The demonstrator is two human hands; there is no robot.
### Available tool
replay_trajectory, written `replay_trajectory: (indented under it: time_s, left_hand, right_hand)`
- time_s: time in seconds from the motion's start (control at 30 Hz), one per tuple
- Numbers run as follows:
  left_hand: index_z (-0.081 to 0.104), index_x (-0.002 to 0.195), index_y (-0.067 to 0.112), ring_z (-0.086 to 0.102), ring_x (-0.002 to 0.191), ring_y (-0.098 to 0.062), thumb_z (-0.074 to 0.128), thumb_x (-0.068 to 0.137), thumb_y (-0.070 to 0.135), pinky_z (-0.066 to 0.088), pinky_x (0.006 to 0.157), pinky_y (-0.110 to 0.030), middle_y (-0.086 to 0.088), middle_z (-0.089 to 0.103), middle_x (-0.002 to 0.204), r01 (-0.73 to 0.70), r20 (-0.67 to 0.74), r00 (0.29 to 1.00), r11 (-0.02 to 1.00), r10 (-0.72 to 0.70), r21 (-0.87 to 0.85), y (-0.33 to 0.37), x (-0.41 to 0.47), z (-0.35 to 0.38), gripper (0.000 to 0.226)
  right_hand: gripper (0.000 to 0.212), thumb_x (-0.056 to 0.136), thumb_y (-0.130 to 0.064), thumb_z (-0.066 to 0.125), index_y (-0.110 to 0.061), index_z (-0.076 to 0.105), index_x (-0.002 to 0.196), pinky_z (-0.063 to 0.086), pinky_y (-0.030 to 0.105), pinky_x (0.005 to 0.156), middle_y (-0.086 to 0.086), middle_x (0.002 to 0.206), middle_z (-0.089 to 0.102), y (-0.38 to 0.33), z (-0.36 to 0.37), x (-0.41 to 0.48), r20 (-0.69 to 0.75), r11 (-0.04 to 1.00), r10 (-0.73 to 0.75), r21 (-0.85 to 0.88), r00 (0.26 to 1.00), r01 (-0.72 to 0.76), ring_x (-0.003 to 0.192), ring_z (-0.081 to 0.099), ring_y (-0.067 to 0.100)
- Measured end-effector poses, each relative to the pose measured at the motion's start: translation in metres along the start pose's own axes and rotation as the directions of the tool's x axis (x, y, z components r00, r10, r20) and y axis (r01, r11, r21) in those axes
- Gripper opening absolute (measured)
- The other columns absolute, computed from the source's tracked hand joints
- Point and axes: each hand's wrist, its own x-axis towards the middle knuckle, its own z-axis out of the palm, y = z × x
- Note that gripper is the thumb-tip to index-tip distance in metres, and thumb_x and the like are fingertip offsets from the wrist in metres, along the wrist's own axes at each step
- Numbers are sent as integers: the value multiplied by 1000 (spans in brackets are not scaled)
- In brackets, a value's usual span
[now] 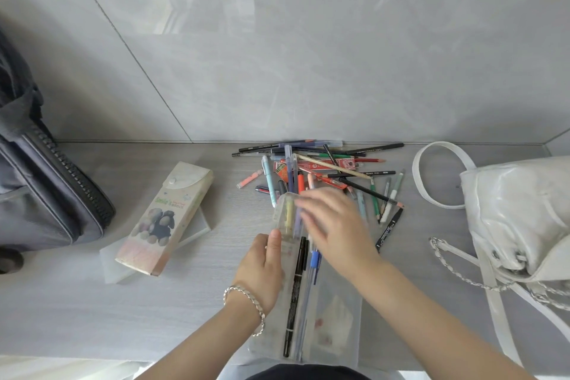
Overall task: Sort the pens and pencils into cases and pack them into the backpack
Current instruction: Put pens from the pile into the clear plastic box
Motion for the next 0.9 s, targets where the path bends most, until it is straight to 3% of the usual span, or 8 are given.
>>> replay_trajectory:
  time_s: [0.07,0.17,0.23,0.37,0.53,0.67,0.8,0.9]
  left_hand:
    - [45,79,20,55,58,-21,23,94,48,47,66,-34,-6,55,64,32,-3,999,999,-32,6,-1,5,-2,39]
    - [48,86,14,53,56,-20,23,94,48,46,63,-33,-7,54,63,66,-16,998,998,-67,-10,-3,12,-5,44]
    - [49,92,9,52,52,-19,23,95,47,44,56,-30,-8,53,63,87,-17,996,996,-88,-27,-3,13,-7,46]
    - [49,93,6,49,50,-18,24,95,46,42,46,-24,-9,52,64,113,-25,993,992,-114,-56,-4,14,-9,47]
    - [49,86,13,52,51,-19,23,94,48,44,53,-29,-7,54,61,116,-49,992,991,-119,-58,-10,16,-13,44]
    - [50,90,12,55,58,-22,23,94,50,49,66,-37,-7,56,64,111,-34,993,994,-111,-9,-9,18,-10,46]
    - [48,87,12,56,66,-25,23,93,51,49,75,-42,-8,56,69,37,-9,999,999,-37,40,1,15,0,47]
    - [49,90,10,58,69,-28,22,93,51,49,76,-44,-9,57,70,16,25,1000,998,-18,55,5,13,4,50]
  right_hand:
    - [20,87,-10,52,-10,68,100,42,26,85,4,100,67,21,-9,7,-85,955,298,22,951,-297,96,58,18]
    - [22,89,-10,50,-12,65,105,46,31,76,11,107,66,63,-14,16,99,713,695,-223,712,-664,95,61,29]
    - [20,91,-16,49,-11,62,106,46,32,75,14,108,65,78,-11,18,202,629,763,-448,613,-636,98,61,32]
    - [29,92,-13,47,-4,46,120,47,36,76,19,110,62,86,1,22,194,595,775,-543,601,-592,102,59,35]
    - [53,83,-8,59,-3,34,130,54,30,64,17,96,63,78,-6,30,340,504,834,-149,434,-851,76,63,29]
    - [42,87,-3,57,-12,46,127,59,27,63,-2,81,56,26,-24,44,405,523,666,347,627,-779,55,65,10]
    - [29,87,-17,61,-15,58,116,54,23,70,-6,85,59,-19,-16,40,331,799,434,288,838,-528,70,63,10]
    - [30,89,-24,58,-17,59,118,39,14,67,-6,88,54,-23,-2,32,311,874,377,191,872,-446,69,49,0]
